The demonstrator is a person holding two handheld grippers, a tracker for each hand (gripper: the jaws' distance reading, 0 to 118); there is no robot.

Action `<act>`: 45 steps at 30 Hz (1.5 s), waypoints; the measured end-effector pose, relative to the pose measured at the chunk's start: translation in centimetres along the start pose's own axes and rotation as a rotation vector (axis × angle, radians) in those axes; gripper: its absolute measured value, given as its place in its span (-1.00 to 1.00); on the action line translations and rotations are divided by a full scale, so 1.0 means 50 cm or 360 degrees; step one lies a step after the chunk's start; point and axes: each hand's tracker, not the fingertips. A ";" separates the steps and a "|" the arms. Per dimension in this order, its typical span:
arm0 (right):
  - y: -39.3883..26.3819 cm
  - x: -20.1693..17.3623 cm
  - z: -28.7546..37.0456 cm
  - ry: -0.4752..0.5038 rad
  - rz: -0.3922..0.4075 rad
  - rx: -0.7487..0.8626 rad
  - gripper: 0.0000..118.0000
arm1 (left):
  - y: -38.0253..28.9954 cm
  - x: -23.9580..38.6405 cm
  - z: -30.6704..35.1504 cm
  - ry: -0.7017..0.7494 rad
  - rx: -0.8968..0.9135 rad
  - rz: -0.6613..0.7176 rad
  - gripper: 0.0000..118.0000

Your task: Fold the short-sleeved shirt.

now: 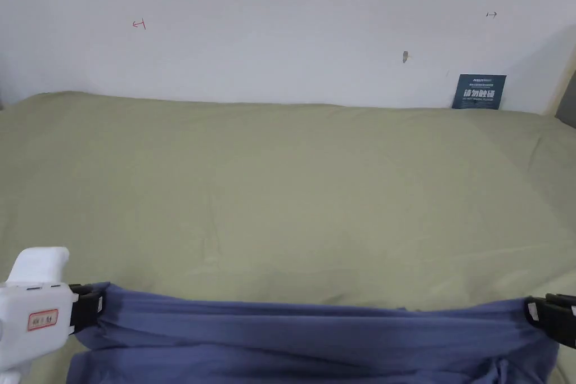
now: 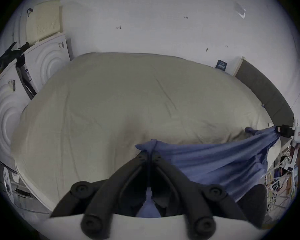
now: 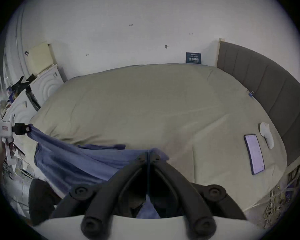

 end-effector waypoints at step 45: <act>-0.206 -0.262 0.176 -0.0392 0.0029 0.0630 -1.00 | -0.141 -0.172 0.029 -0.0355 -0.0238 0.0514 -1.00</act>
